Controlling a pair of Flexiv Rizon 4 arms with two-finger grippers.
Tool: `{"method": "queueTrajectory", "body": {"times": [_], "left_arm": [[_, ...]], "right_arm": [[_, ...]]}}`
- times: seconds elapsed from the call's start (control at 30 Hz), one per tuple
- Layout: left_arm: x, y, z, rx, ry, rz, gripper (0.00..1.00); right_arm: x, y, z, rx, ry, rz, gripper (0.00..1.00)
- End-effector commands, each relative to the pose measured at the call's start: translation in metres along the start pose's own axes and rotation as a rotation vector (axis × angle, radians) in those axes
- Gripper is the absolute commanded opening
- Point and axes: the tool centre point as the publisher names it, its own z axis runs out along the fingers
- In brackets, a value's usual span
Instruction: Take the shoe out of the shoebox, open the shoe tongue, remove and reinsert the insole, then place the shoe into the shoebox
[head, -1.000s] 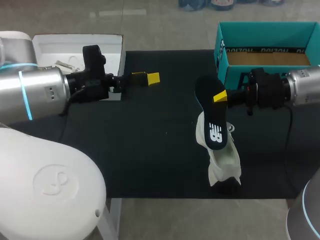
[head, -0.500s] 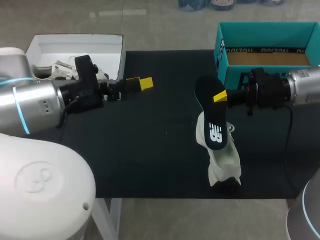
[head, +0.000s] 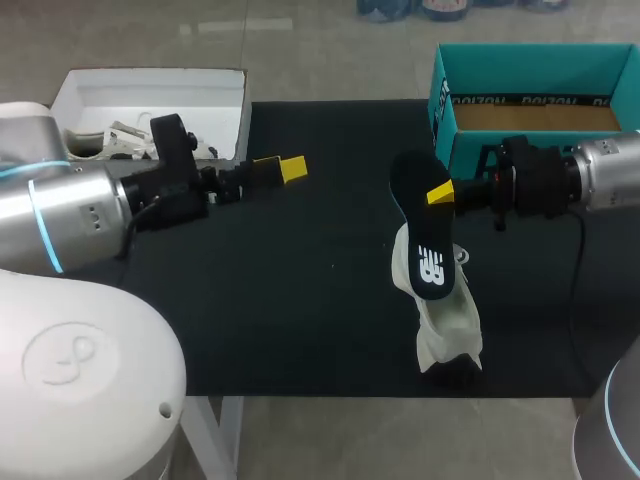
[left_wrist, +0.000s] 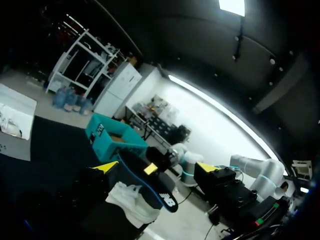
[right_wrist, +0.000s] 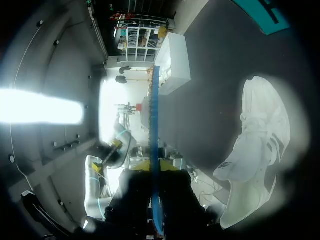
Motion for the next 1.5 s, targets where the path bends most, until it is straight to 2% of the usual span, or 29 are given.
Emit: {"method": "queueTrajectory", "body": {"times": [0.03, 0.37, 0.43, 0.57, 0.67, 0.87, 0.93, 1.13, 1.5], "left_arm": [[-0.003, -0.004, -0.001, -0.032, 0.007, -0.011, 1.00], [-0.003, -0.004, -0.001, -0.032, 0.007, -0.011, 1.00], [0.003, -0.009, 0.010, -0.026, -0.003, 0.000, 1.00], [0.017, -0.023, 0.028, -0.042, -0.065, -0.117, 1.00], [0.026, -0.030, 0.036, -0.023, -0.104, -0.178, 1.00], [0.040, -0.040, 0.044, -0.001, -0.095, -0.298, 1.00], [0.040, -0.040, 0.047, -0.024, -0.081, -0.311, 1.00], [0.037, -0.040, 0.054, -0.027, -0.130, -0.355, 1.00], [0.032, -0.062, 0.054, 0.028, -0.099, -0.592, 1.00]], "right_arm": [[0.000, 0.000, 0.001, -0.002, -0.001, 0.001, 0.00], [0.000, 0.000, 0.001, -0.002, -0.001, 0.001, 0.00], [0.000, 0.000, 0.001, -0.002, -0.001, 0.001, 0.00], [0.000, 0.000, 0.001, -0.002, -0.001, 0.001, 0.00], [0.000, 0.000, 0.001, -0.002, -0.001, 0.001, 0.00], [0.000, 0.000, 0.001, -0.002, -0.001, 0.001, 0.00], [0.000, 0.000, 0.001, -0.002, -0.001, 0.001, 0.00], [0.000, 0.000, 0.001, -0.002, -0.001, 0.001, 0.00], [0.000, 0.000, 0.001, -0.002, -0.001, 0.001, 0.00]]}}
